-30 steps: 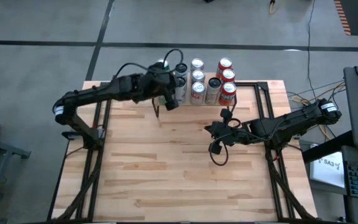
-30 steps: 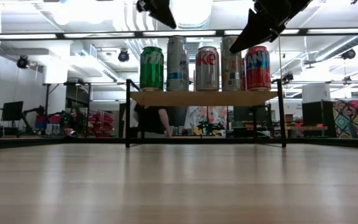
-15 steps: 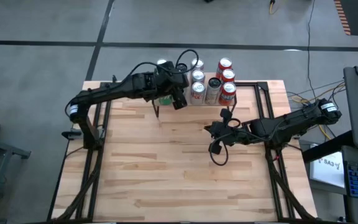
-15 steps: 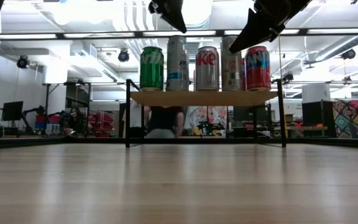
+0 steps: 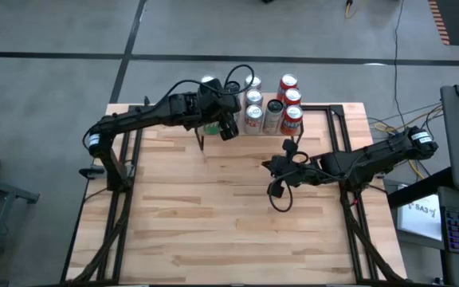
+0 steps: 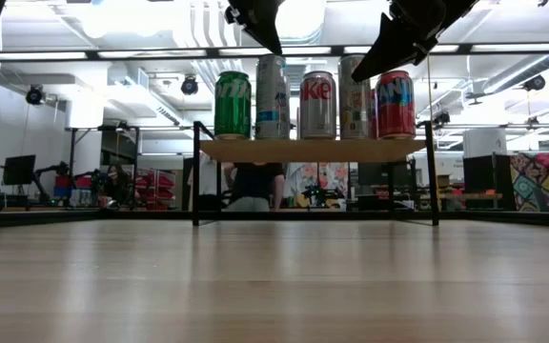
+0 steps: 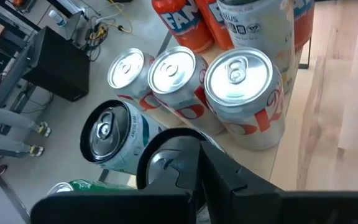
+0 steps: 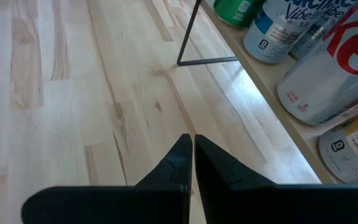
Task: Place canned beverage on shelf
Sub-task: Adjust the soda cans on the shelf
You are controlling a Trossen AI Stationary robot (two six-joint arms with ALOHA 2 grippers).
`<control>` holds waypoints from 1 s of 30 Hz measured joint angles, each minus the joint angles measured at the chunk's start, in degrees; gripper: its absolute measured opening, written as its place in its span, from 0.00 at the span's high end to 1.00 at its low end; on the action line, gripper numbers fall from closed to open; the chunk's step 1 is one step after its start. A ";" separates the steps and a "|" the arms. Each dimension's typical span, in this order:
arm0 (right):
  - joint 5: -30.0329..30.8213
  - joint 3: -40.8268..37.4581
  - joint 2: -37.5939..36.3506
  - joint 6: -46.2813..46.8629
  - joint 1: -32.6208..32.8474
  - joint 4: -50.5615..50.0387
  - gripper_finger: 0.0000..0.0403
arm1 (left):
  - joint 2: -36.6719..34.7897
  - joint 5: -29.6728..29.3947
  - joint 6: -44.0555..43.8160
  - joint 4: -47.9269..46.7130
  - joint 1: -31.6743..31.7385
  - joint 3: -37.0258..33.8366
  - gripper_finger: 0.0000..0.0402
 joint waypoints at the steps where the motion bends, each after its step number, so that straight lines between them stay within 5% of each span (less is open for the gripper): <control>1: 0.00 0.00 0.00 0.00 -0.01 0.00 0.98 | 0.01 0.01 0.01 -0.12 0.02 -0.14 1.00; 30: 0.00 -0.02 0.00 0.13 0.00 0.00 0.98 | -0.49 3.38 13.67 -1.89 -0.01 -0.11 1.00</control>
